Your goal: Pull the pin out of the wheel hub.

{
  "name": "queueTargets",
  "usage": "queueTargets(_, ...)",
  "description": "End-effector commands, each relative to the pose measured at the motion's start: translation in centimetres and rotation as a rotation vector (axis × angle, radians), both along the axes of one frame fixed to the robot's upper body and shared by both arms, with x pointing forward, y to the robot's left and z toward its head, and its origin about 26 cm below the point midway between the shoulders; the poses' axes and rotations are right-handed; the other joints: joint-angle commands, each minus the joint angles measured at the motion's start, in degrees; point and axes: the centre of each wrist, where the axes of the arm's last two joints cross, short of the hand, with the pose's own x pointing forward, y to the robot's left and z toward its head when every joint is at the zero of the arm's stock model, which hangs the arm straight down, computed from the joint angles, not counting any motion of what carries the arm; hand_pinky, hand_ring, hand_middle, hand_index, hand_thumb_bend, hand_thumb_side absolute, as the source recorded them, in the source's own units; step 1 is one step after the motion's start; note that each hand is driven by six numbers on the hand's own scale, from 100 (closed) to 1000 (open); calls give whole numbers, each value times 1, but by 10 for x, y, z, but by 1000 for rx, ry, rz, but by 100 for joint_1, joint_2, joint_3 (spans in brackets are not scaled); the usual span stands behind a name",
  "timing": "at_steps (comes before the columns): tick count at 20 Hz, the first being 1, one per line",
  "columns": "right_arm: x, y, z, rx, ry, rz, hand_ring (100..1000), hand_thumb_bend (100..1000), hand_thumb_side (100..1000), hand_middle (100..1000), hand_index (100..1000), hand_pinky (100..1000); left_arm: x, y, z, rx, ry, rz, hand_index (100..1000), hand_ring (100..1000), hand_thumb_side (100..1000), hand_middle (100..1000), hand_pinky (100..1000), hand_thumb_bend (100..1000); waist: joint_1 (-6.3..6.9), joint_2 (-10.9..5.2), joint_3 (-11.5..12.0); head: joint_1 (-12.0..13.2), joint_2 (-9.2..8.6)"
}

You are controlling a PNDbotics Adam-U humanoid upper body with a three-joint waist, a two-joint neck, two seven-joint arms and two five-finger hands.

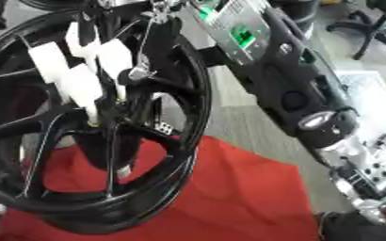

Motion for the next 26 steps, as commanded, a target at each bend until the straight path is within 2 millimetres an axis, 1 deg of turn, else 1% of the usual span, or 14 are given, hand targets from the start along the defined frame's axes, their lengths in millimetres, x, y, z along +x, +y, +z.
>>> queueTargets(1,1,-3,7,17,-21,-17,730,363,120,735,776,803,0,2,9,26,-19,2,950,841,615,915,854,865,61,-60,12,-64,32)
queueTargets(4,2,-3,6,20,-28,-29,739,367,114,738,781,805,0,2,9,27,-19,1,950,842,615,915,855,866,66,-46,20,-104,32)
queueTargets(6,2,-4,7,30,-49,-37,751,400,110,742,784,813,0,2,8,27,-19,1,950,842,614,915,855,866,68,-34,21,-102,32)
queueTargets(8,2,-4,8,42,-71,-44,765,407,107,751,789,821,0,2,8,27,-19,1,950,842,614,915,855,867,67,-20,22,-89,32)
queueTargets(9,1,-5,8,48,-82,-47,789,433,108,771,801,832,0,2,9,27,-19,0,950,842,614,916,856,867,66,-13,22,-82,32)
queueTargets(11,1,-5,9,57,-104,-51,794,448,109,773,808,834,0,1,9,27,-21,0,950,842,614,916,856,868,65,1,25,-65,32)
queueTargets(20,8,-8,4,63,-125,-88,784,428,100,762,803,829,0,0,9,25,-21,-3,949,842,612,916,857,870,52,54,55,-28,32)
queueTargets(26,15,-9,-1,64,-129,-114,766,391,100,744,788,815,0,0,9,24,-22,-4,949,842,612,916,859,871,52,85,74,-42,32)
